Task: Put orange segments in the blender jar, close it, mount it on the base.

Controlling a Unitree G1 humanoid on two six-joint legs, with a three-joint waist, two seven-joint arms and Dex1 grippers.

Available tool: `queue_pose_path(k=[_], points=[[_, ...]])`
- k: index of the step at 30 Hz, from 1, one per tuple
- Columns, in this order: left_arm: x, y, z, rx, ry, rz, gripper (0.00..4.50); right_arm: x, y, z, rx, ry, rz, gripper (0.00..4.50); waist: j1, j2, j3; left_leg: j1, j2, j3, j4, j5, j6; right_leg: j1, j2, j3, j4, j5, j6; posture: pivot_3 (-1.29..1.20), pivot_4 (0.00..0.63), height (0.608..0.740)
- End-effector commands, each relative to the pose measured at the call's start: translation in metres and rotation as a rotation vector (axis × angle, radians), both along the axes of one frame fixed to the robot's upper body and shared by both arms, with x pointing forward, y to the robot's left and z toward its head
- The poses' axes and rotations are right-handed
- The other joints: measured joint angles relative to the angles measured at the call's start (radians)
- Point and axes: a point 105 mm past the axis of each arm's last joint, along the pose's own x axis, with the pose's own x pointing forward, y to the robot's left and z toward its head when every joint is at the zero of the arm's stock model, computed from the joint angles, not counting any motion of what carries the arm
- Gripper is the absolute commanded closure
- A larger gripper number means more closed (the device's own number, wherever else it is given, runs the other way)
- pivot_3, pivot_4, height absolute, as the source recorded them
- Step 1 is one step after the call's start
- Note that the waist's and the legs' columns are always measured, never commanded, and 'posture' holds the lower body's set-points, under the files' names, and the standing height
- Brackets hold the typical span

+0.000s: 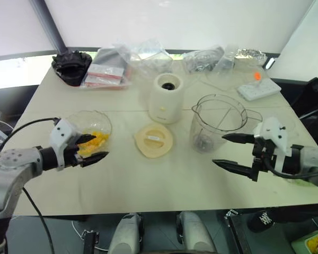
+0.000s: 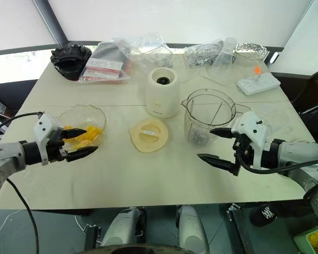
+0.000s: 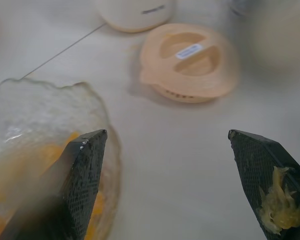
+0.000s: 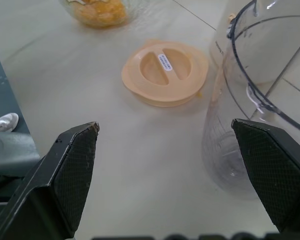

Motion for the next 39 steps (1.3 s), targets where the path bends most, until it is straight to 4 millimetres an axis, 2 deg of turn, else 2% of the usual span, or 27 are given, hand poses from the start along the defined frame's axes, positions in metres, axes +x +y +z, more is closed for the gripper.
queue_pose_path(k=[1, 4, 6, 9, 13, 16, 25, 31, 39], points=[[0.022, 0.024, 0.019, 0.033, -0.055, 0.138, 0.45, -0.001, 0.007, 0.006, 0.003, -0.046, 0.017, 0.06, 0.002, 0.000, 0.000, 0.000, 0.000, 0.000, 0.000, 0.000, 0.000, 0.000, 0.000, 0.000, 0.000, 0.000, 0.000, 0.00, 0.150, 0.740], [0.051, 0.045, 0.026, 0.049, -0.069, 0.314, 0.45, -0.002, 0.010, 0.004, 0.009, -0.044, 0.020, 0.06, 0.003, -0.001, 0.000, 0.000, -0.001, 0.001, 0.001, 0.000, 0.000, 0.001, 0.001, -0.001, 0.001, 0.000, 0.000, 0.00, 0.150, 0.740], [0.059, 0.045, 0.027, 0.029, -0.043, 0.340, 0.45, -0.002, 0.012, 0.003, 0.012, -0.044, 0.023, 0.06, 0.002, -0.002, 0.000, 0.001, -0.002, 0.001, 0.001, 0.000, 0.000, 0.002, 0.001, -0.001, 0.001, 0.000, 0.000, 0.00, 0.150, 0.740], [0.075, 0.038, 0.020, 0.044, 0.022, 0.393, 0.45, 0.001, 0.014, 0.001, 0.013, -0.053, 0.021, 0.06, 0.000, -0.002, 0.000, 0.001, -0.002, 0.001, 0.001, 0.000, 0.000, 0.002, 0.000, 0.000, 0.001, 0.000, 0.001, 0.00, 0.150, 0.740], [0.094, 0.016, 0.012, 0.029, 0.177, 0.418, 0.45, 0.004, 0.020, 0.004, 0.016, -0.068, 0.045, 0.06, 0.004, -0.008, 0.002, 0.001, -0.004, 0.002, 0.001, 0.000, 0.000, 0.002, 0.001, -0.001, 0.002, 0.001, 0.001, 0.00, 0.150, 0.740], [0.101, 0.006, 0.005, 0.068, 0.296, 0.418, 0.45, 0.007, 0.021, 0.004, 0.005, -0.074, 0.058, 0.06, 0.002, -0.013, 0.003, 0.001, -0.004, 0.001, 0.003, 0.000, 0.000, 0.002, 0.001, -0.001, 0.006, 0.000, 0.001, 0.00, 0.150, 0.740], [0.113, 0.028, -0.029, 0.170, 0.471, 0.532, 0.45, 0.010, 0.022, 0.004, -0.002, -0.084, 0.063, 0.06, 0.000, -0.013, 0.004, 0.002, -0.004, 0.001, 0.002, 0.000, 0.000, 0.000, 0.002, -0.001, 0.010, 0.000, 0.001, 0.00, 0.150, 0.740], [0.118, 0.027, -0.040, 0.178, 0.489, 0.529, 0.45, 0.008, 0.022, 0.003, -0.006, -0.084, 0.057, 0.06, 0.007, -0.015, 0.004, 0.000, -0.004, 0.001, 0.003, 0.000, 0.000, 0.000, 0.000, -0.001, 0.009, 0.000, 0.001, 0.00, 0.150, 0.740], [0.128, 0.016, -0.042, 0.155, 0.484, 0.515, 0.45, 0.007, 0.020, 0.003, -0.013, -0.087, 0.046, 0.06, 0.022, -0.015, 0.004, 0.000, -0.004, 0.001, 0.003, 0.000, 0.000, 0.000, 0.000, -0.001, 0.009, 0.000, 0.001, 0.00, 0.150, 0.740]])
